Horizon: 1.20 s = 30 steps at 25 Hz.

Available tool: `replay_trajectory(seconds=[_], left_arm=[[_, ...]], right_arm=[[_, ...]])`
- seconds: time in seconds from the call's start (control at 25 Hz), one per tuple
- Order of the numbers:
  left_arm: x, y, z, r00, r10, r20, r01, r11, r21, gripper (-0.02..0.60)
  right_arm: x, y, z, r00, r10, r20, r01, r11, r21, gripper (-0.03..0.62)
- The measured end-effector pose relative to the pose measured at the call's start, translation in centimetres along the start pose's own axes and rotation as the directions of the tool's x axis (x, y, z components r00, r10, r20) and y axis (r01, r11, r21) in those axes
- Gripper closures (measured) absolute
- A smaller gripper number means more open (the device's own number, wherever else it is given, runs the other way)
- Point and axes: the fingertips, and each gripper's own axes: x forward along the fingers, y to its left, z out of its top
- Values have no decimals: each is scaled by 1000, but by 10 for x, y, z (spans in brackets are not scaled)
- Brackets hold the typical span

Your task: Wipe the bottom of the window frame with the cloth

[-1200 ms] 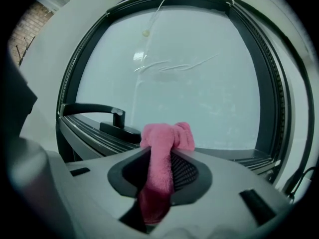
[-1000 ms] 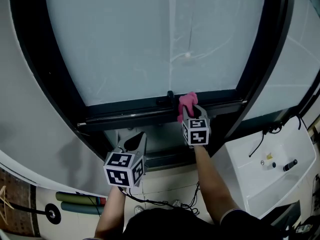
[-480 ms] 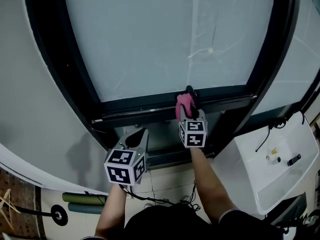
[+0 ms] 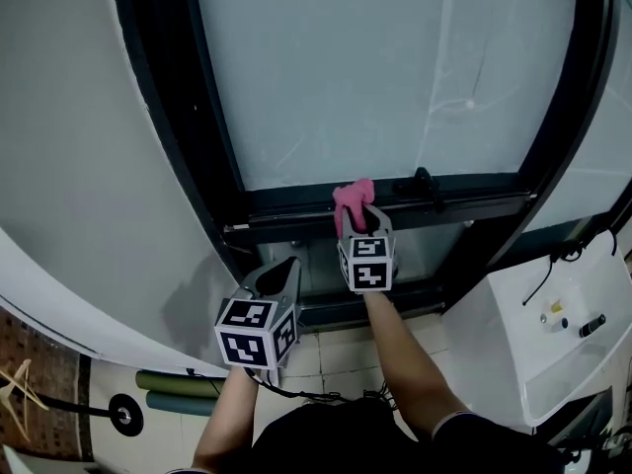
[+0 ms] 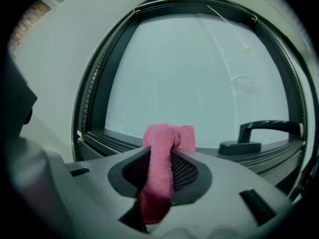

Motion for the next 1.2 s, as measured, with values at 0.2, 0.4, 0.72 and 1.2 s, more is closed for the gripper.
replay_trajectory(seconds=[0.2, 0.4, 0.72, 1.2], left_arm=[[-23, 25, -3, 998, 67, 19, -66, 996, -53, 572], [-43, 39, -4, 993, 107, 39, -103, 990, -95, 572], [-68, 54, -1, 987, 141, 74, -132, 984, -122, 574], [-78, 53, 3, 987, 132, 96, -119, 985, -127, 572]], right_arm=[[10, 66, 16, 995, 100, -17, -100, 995, -13, 482], [24, 124, 24, 980, 186, -71, -189, 981, -41, 482], [40, 182, 31, 945, 296, -140, -307, 949, -69, 482], [78, 169, 65, 917, 306, -255, -341, 935, -103, 484]])
